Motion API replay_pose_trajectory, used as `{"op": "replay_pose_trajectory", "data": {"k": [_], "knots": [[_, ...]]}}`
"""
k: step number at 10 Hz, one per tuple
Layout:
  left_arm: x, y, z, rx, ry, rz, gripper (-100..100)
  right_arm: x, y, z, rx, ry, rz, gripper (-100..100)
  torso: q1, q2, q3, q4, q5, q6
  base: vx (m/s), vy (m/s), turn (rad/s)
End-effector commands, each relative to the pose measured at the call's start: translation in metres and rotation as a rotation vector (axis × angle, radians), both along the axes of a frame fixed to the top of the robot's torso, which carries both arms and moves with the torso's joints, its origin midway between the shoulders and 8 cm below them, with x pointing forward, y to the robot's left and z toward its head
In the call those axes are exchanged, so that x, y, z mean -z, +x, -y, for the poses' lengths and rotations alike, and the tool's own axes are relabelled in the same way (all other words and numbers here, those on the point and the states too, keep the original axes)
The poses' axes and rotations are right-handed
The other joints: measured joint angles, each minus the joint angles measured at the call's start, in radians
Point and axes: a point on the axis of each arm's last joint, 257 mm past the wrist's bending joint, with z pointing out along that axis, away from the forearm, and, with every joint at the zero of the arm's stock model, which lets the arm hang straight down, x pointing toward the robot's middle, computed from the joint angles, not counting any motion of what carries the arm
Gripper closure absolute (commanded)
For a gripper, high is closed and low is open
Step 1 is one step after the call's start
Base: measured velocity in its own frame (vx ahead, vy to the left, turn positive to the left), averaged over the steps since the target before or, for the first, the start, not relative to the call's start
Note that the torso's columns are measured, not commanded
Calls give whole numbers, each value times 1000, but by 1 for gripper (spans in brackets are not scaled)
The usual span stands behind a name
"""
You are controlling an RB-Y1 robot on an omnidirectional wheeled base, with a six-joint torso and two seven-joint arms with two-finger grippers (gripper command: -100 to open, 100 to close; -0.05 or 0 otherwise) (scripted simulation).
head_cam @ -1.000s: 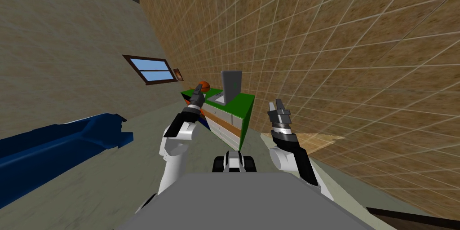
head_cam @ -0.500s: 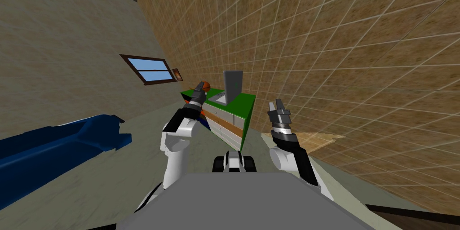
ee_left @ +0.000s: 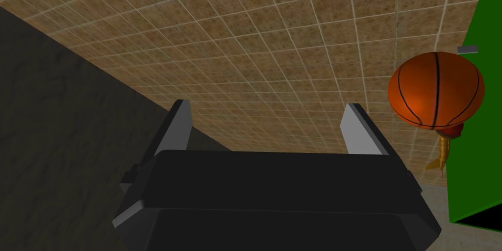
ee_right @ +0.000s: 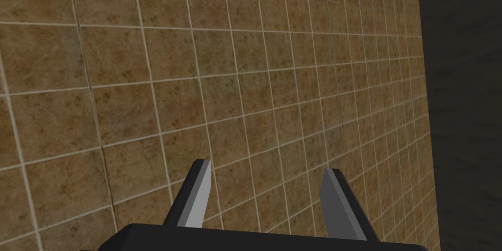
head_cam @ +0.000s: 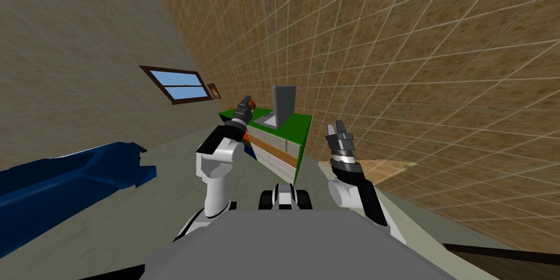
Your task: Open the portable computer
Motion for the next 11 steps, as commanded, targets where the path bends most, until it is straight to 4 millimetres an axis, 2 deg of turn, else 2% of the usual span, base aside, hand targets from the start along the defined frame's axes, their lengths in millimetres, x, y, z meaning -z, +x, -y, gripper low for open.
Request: {"op": "replay_pose_trajectory", "data": {"k": [1, 3, 4, 6, 7, 9, 10, 11], "knots": [[-10, 2, 7, 8, 17, -15, -100, 0, 0, 0, 0, 0, 0, 0, -1, 0, 0, 0, 0, 0, 12, 42, -66], [-2, 6, 7, 5, 20, -53, -100, 0, 0, 0, 0, 0, 0, 0, 0, 0, 0, 0, 0, 0, 11, 42, -20], [-15, 5, 14, 15, 33, -42, -100, 0, 0, 0, 0, 0, 0, 0, -1, 0, 0, 0, 0, 0, 18, 59, -64], [-9, 8, 15, 12, 36, -74, -100, 0, 0, 0, 0, 0, 0, 0, 0, 0, 0, 0, 0, 0, 12, 38, -25], [-20, 9, 22, 21, 49, -70, -100, 0, 0, 0, 0, 0, 0, 0, -2, 0, 0, 0, 0, 0, 13, 28, -72], [-15, 11, 22, 20, 52, -96, -100, 0, 0, 0, 0, 0, 0, 0, 0, 0, 0, 0, 0, 0, 15, 27, -23], [-26, 11, 29, 29, 65, -94, -100, 0, 0, 0, 0, 0, 0, 0, -1, 0, 0, 0, 0, 0, 22, 35, -79], [-23, 12, 29, 28, 67, -110, -100, 0, 0, 0, 0, 0, 0, 0, 0, -1, 0, 0, 0, 0, 17, 41, -55]]}}
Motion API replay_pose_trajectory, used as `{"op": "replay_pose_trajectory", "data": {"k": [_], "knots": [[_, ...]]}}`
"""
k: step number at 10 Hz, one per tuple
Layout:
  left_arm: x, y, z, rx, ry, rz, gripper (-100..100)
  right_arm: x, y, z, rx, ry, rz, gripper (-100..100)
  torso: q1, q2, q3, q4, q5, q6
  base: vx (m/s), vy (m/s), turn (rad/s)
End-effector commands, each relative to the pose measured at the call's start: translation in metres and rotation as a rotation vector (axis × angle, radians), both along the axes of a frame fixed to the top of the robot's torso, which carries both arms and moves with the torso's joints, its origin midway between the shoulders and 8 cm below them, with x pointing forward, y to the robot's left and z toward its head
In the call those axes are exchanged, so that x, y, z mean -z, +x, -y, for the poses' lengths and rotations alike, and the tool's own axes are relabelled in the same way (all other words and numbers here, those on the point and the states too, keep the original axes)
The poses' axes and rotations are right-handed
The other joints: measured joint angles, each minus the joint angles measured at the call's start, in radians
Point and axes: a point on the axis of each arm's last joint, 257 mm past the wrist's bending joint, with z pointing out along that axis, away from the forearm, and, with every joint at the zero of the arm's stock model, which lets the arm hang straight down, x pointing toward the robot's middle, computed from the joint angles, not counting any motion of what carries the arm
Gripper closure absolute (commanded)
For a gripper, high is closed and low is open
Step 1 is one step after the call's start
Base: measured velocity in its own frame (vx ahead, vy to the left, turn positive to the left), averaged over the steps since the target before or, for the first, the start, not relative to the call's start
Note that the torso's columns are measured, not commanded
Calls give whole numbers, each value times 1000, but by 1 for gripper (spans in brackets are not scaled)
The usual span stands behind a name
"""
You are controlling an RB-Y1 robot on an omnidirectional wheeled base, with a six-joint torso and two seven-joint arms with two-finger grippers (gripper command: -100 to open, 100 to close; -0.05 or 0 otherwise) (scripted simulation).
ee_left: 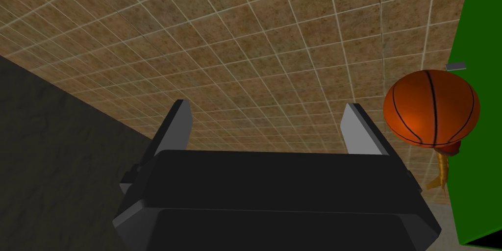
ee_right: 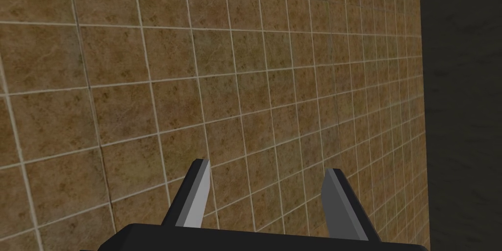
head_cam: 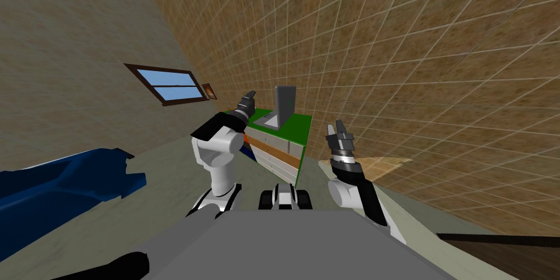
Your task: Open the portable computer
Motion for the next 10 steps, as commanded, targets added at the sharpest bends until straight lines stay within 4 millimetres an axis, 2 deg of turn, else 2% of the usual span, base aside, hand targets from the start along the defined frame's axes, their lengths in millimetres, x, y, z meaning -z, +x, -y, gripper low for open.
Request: {"op": "replay_pose_trajectory", "data": {"k": [1, 2, 3, 4, 6, 7, 10], "knots": [[1, 2, 5, 2, 11, -29, -100, 0, 0, 0, 0, 0, 0, 0, 0, 0, 0, 0, 0, 0, 6, 20, 3], [-9, 2, 12, 12, 23, -29, -100, 0, 0, 0, 0, 0, 0, 0, -1, 1, 1, 0, 0, -1, 22, 31, -84], [-5, 4, 12, 9, 26, -51, -100, 0, 0, 0, 0, 0, 0, 0, -1, 0, 0, 0, 0, 0, 24, 35, -55], [-14, 4, 18, 19, 37, -48, -100, 0, 0, 0, 0, 0, 0, 0, 0, 0, 0, 0, 0, 0, 26, 38, -97], [-9, 5, 19, 17, 42, -75, -100, 0, 0, 0, 0, 0, 0, 0, -1, 0, 0, 0, 0, 0, 15, 21, -20], [-18, 6, 26, 26, 54, -80, -100, 0, 0, 0, 0, 0, 0, 0, -1, 1, 1, 0, 0, 0, 22, 13, -92], [-18, 8, 32, 30, 73, -121, -100, 0, 0, 0, 0, 0, 0, 0, 0, 0, 0, 0, 0, 0, 27, 23, -67]]}}
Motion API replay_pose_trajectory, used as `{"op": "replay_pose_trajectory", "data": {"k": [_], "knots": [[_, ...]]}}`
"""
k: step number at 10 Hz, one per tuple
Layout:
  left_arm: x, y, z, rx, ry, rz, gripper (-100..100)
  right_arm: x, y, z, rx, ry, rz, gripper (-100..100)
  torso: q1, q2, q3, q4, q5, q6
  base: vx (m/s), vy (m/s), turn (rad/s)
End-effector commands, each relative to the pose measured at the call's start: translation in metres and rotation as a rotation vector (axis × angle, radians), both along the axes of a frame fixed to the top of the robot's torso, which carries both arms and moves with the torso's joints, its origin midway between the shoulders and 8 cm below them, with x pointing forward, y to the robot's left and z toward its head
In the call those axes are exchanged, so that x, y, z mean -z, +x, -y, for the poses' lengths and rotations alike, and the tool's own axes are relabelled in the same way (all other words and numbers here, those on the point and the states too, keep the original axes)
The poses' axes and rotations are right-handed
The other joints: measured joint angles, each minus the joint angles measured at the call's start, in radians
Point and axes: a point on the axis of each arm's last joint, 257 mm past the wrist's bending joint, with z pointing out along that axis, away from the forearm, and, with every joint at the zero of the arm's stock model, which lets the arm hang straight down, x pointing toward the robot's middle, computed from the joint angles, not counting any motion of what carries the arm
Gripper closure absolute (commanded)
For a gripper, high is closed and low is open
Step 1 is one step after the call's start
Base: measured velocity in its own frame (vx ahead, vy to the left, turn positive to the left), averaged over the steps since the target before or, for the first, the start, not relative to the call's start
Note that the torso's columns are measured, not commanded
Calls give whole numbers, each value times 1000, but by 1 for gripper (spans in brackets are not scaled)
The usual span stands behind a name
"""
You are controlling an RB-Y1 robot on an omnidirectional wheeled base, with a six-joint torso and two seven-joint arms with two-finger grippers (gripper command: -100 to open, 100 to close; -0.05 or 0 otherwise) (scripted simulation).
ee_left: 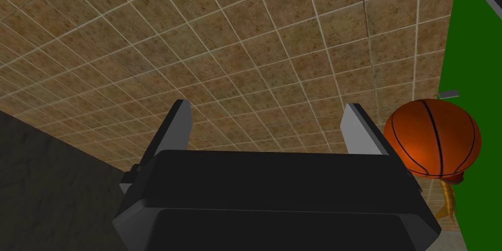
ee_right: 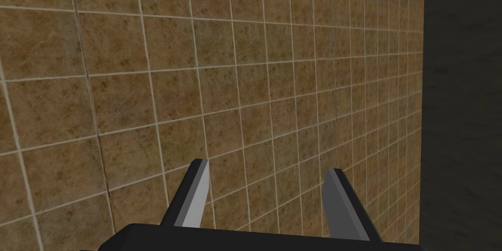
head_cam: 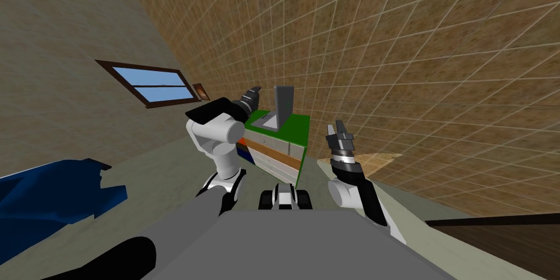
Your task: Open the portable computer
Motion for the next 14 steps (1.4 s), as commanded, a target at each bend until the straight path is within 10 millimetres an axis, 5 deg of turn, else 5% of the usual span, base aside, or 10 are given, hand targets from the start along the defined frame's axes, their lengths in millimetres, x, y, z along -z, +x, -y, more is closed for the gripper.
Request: {"op": "replay_pose_trajectory", "data": {"k": [1, 14], "knots": [[-7, 1, 10, 11, 21, -28, -100, 0, 0, 0, 0, 0, 0, 0, 0, 0, 0, 0, 0, 0, 30, 20, -114], [-26, -4, 38, 25, 112, -167, -100, 0, 0, 0, 0, 0, 0, 0, -1, 1, 1, 0, 0, 0, 27, 10, -71]]}}
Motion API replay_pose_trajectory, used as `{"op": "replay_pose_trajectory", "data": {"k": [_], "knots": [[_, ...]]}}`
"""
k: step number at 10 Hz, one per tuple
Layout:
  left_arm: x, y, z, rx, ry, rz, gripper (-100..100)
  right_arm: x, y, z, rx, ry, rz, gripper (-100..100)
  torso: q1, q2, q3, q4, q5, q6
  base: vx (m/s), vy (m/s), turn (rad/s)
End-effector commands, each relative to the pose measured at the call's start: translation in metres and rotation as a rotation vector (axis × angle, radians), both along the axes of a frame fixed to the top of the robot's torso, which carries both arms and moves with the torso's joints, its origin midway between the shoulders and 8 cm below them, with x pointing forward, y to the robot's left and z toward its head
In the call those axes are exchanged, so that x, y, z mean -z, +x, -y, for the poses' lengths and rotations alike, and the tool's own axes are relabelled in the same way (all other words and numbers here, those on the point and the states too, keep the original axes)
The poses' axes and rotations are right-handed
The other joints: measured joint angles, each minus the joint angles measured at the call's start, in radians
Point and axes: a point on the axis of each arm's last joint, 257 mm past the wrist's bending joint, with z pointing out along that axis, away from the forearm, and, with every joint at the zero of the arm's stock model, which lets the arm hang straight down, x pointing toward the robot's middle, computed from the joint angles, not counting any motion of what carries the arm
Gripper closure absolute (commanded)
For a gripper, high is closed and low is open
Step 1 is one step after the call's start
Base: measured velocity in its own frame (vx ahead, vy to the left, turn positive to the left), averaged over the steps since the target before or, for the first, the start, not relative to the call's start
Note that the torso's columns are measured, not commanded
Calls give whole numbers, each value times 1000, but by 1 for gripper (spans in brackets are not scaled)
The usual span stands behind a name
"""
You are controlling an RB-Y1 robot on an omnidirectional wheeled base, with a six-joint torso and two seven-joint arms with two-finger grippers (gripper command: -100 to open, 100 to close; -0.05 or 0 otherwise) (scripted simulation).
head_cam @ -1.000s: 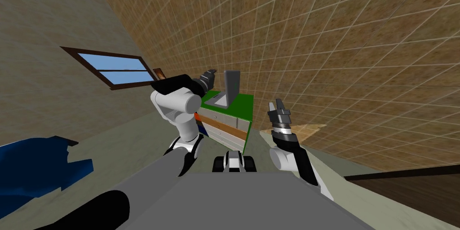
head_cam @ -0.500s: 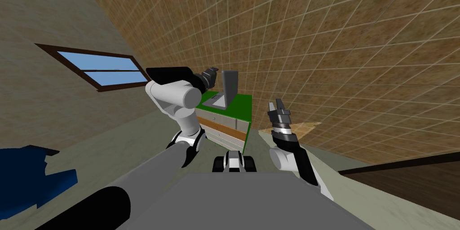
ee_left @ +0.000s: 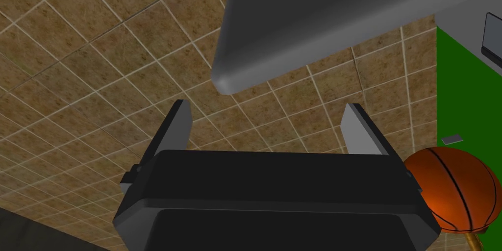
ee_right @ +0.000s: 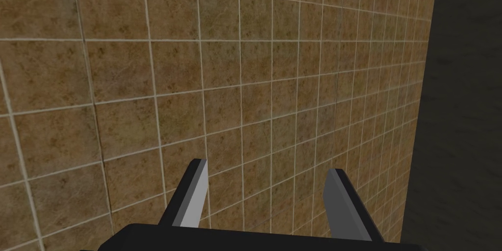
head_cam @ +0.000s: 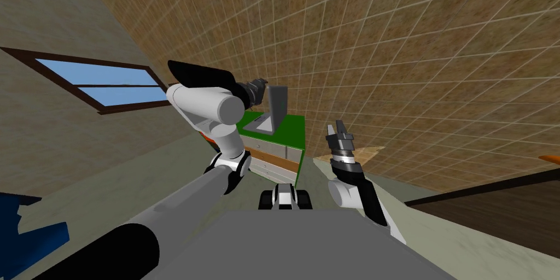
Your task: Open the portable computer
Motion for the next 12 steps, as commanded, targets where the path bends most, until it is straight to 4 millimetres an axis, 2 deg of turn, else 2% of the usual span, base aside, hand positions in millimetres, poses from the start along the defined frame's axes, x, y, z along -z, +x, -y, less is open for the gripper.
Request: {"op": "replay_pose_trajectory", "data": {"k": [1, 7, 12], "knots": [[-2, -3, 4, -4, 23, -32, -100, 0, 0, 0, 0, 0, 0, 0, 0, 0, 0, 0, 0, 0, 27, 5, -64], [-9, -10, 5, -25, 73, -94, -100, 0, 0, 0, 0, 0, 0, 0, 0, 0, 0, 0, 0, 0, 24, 7, -68], [1, -15, -2, -55, 107, -166, -100, 0, 0, 0, 0, 0, 0, 0, 0, 0, 0, 0, 0, 0, 12, 6, -34]]}}
